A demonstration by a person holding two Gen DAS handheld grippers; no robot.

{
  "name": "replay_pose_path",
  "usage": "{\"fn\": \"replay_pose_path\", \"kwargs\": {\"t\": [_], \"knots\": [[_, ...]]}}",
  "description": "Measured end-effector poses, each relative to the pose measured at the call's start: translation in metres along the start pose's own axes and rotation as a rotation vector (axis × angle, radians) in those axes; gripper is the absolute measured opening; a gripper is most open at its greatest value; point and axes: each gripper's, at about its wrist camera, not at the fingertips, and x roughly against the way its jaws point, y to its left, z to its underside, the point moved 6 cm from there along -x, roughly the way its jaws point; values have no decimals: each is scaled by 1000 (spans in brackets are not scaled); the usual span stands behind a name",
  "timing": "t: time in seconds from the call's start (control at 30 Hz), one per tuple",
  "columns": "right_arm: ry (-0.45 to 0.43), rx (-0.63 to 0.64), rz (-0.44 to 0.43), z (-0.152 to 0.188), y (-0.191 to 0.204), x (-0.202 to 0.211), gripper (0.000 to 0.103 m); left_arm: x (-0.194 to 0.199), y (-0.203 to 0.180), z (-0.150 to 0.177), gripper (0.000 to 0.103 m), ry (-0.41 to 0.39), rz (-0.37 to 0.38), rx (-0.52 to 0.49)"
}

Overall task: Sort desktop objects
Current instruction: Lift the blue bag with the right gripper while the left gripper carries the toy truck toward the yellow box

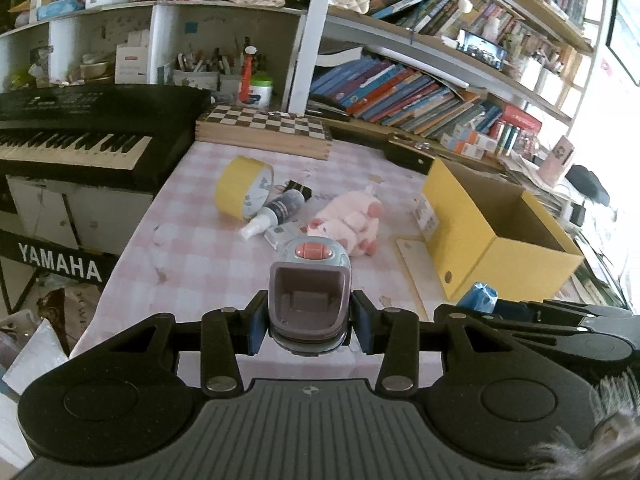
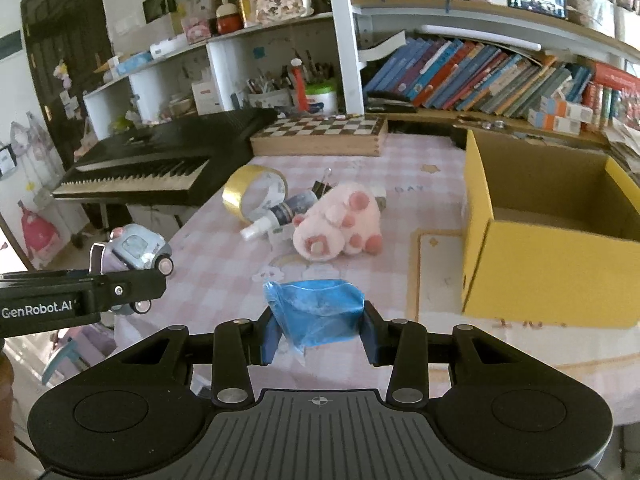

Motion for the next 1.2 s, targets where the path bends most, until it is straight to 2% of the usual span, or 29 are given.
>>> {"fn": "replay_pose_path", "kwargs": {"t": [0.57, 1.2], "knots": [[-25, -97, 99, 46, -10, 54, 40, 29, -35, 37, 40, 33, 114, -87], [-19, -259, 245, 78, -54, 91, 40, 15, -98, 55, 40, 120, 290, -220]]}}
